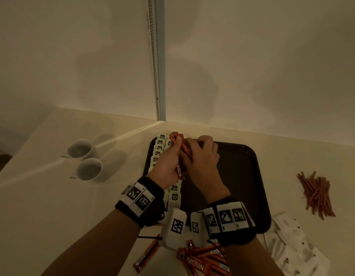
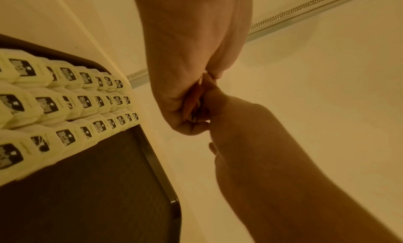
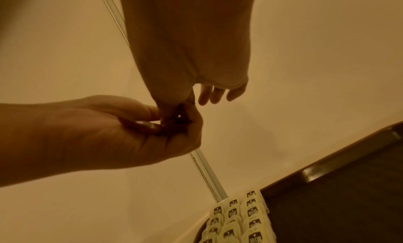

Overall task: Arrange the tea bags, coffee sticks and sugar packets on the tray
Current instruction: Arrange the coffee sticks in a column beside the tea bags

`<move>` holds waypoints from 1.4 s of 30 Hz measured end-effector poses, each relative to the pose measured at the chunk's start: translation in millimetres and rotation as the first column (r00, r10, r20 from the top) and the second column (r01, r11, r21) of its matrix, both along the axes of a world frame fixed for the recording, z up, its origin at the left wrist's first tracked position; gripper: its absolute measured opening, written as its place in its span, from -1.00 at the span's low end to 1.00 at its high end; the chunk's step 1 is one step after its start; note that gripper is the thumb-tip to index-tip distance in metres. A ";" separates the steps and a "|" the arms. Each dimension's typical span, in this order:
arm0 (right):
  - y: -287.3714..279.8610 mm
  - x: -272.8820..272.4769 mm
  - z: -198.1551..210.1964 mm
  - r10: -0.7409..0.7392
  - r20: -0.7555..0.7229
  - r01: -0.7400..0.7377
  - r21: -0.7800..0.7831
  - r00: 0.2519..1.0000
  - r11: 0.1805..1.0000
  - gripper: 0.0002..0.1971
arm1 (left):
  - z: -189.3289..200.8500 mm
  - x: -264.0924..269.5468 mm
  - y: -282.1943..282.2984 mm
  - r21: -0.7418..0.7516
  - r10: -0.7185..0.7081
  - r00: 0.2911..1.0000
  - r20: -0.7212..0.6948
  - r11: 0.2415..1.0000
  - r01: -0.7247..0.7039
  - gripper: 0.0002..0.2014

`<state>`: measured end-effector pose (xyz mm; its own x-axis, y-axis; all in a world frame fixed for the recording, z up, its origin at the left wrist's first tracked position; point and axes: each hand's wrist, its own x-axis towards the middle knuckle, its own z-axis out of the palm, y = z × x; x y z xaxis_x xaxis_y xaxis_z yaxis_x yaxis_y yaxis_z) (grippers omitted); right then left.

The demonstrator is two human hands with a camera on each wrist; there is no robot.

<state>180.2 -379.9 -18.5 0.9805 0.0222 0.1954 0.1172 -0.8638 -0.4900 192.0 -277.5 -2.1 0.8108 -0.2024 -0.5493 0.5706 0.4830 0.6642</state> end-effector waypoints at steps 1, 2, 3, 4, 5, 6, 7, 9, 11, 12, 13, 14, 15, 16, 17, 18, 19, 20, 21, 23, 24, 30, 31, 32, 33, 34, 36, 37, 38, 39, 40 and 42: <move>-0.8 1.4 -0.3 0.002 0.038 -0.004 0.048 0.999 0.999 -0.43 | -0.4 0.7 0.1 0.026 -0.030 0.999 0.021 0.999 0.030 -0.61; -1.0 2.5 -1.4 0.011 0.071 -0.017 0.082 0.997 0.996 -0.50 | 0.5 0.6 0.0 0.052 -0.060 0.997 0.045 0.997 0.057 -0.61; -0.7 3.6 -1.9 0.027 0.091 -0.037 0.111 0.995 0.993 -0.56 | 0.5 0.8 0.1 0.081 -0.081 0.994 0.069 0.994 0.075 -0.61; -0.3 4.6 -2.4 0.043 0.095 -0.057 0.152 0.995 0.987 -0.62 | -0.8 1.2 0.2 0.107 -0.094 0.991 0.094 0.991 0.084 -0.61; -0.4 5.5 -2.8 0.056 0.086 -0.074 0.219 0.995 0.973 -0.69 | -2.6 1.6 0.7 0.129 -0.106 0.987 0.120 0.988 0.090 -0.60; -1.6 6.8 -2.5 0.064 0.067 -0.081 0.307 0.996 0.948 -0.76 | -4.8 1.9 0.9 0.148 -0.114 0.983 0.143 0.985 0.093 -0.60; -3.4 7.9 -1.0 0.068 0.037 -0.077 0.407 0.997 0.910 -0.81 | -6.9 2.3 1.6 0.160 -0.117 0.981 0.157 0.983 0.091 -0.61; -9.0 9.3 4.5 0.089 -0.050 -0.039 0.615 0.995 0.787 -0.87 | -9.7 3.2 4.7 0.149 -0.085 0.985 0.148 0.987 0.063 -0.68; -17.0 9.8 8.8 0.171 -0.114 -0.013 0.795 0.979 0.606 -0.89 | -11.3 5.7 10.0 0.110 -0.053 0.993 0.106 0.993 0.041 -0.73; -21.4 9.7 10.0 0.232 -0.112 -0.021 0.863 0.966 0.504 -0.89 | -11.7 7.1 13.4 0.109 -0.067 0.994 0.084 0.992 0.058 -0.71; -26.0 9.2 11.0 0.301 -0.090 -0.042 0.913 0.949 0.405 -0.90 | -11.4 8.0 16.6 0.116 -0.103 0.993 0.064 0.989 0.095 -0.68; -29.9 8.9 11.2 0.369 -0.064 -0.067 0.942 0.927 0.330 -0.92 | -10.9 8.9 19.6 0.121 -0.151 0.987 0.047 0.982 0.145 -0.65; -33.4 9.0 10.5 0.426 -0.048 -0.085 0.954 0.903 0.287 -0.94 | -10.1 9.5 21.9 0.115 -0.198 0.980 0.035 0.975 0.193 -0.65; -35.9 8.8 10.1 0.465 -0.042 -0.100 0.956 0.884 0.275 -0.97 | -9.0 10.0 23.9 0.104 -0.227 0.974 0.028 0.969 0.223 -0.68; -37.9 8.3 8.7 0.486 -0.035 -0.119 0.952 0.873 0.283 -0.97 | -6.9 10.3 25.7 0.104 -0.236 0.971 0.030 0.967 0.232 -0.74; -39.7 7.9 6.8 0.490 -0.030 -0.143 0.940 0.871 0.311 -0.95 | -5.2 11.1 27.6 0.129 -0.229 0.972 0.045 0.966 0.222 -0.81; -41.6 7.4 5.0 0.484 -0.035 -0.161 0.919 0.875 0.359 -0.94 | -3.5 12.2 29.2 0.182 -0.218 0.973 0.081 0.963 0.200 -0.85; -43.3 6.1 3.6 0.463 -0.056 -0.160 0.896 0.884 0.414 -0.94 | -2.8 12.8 30.4 0.264 -0.212 0.968 0.137 0.949 0.171 -0.88; -45.1 5.1 2.8 0.439 -0.080 -0.142 0.881 0.895 0.451 -0.91 | -1.8 13.2 31.2 0.358 -0.215 0.956 0.201 0.924 0.133 -0.88; -47.1 3.3 2.0 0.393 -0.111 -0.080 0.894 0.913 0.440 -0.79 | 1.4 13.3 31.1 0.502 -0.218 0.923 0.318 0.864 0.031 -0.88; -47.7 2.4 2.2 0.375 -0.110 -0.062 0.906 0.921 0.418 -0.75 | 2.4 13.5 30.7 0.535 -0.208 0.909 0.361 0.845 -0.019 -0.87; -45.7 2.1 8.0 0.239 -0.093 -0.063 0.818 0.967 0.572 -0.81 | 4.3 14.9 28.7 0.550 -0.179 0.905 0.387 0.832 -0.070 -0.76; -45.7 3.0 8.8 0.221 -0.086 -0.067 0.796 0.971 0.601 -0.79 | 5.0 14.6 28.2 0.558 -0.186 0.907 0.378 0.827 -0.062 -0.78; -45.6 3.9 9.9 0.207 -0.076 -0.068 0.788 0.975 0.612 -0.78 | 6.2 13.8 27.1 0.565 -0.190 0.908 0.374 0.823 -0.061 -0.81; -45.5 4.3 11.4 0.189 -0.065 -0.063 0.795 0.980 0.604 -0.78 | 7.8 12.8 25.8 0.568 -0.187 0.909 0.373 0.821 -0.064 -0.84; -45.3 4.5 12.5 0.167 -0.054 -0.054 0.812 0.985 0.581 -0.78 | 8.2 11.9 25.2 0.564 -0.179 0.910 0.375 0.823 -0.071 -0.85; -45.2 5.9 12.9 0.096 -0.042 -0.016 0.845 0.994 0.535 -0.81 | 7.9 11.1 24.6 0.535 -0.153 0.910 0.387 0.840 -0.086 -0.85; -45.7 6.8 12.3 0.056 -0.051 0.014 0.848 0.997 0.529 -0.82 | 8.1 10.5 24.3 0.525 -0.144 0.906 0.397 0.845 -0.096 -0.84; -45.8 7.3 11.5 0.032 -0.064 0.037 0.850 0.997 0.525 -0.84 | 8.5 9.8 23.8 0.525 -0.143 0.900 0.411 0.844 -0.105 -0.84; -45.6 7.6 10.5 0.024 -0.080 0.056 0.857 0.997 0.512 -0.85 | 8.7 9.4 23.2 0.537 -0.150 0.894 0.422 0.836 -0.114 -0.85; -45.0 7.4 9.5 0.032 -0.098 0.071 0.872 0.995 0.484 -0.86 | 8.5 9.6 22.7 0.553 -0.155 0.888 0.433 0.824 -0.125 -0.86; -43.6 6.6 7.7 0.052 -0.148 0.114 0.908 0.988 0.403 -0.84 | 7.9 10.9 22.3 0.570 -0.141 0.886 0.441 0.806 -0.156 -0.91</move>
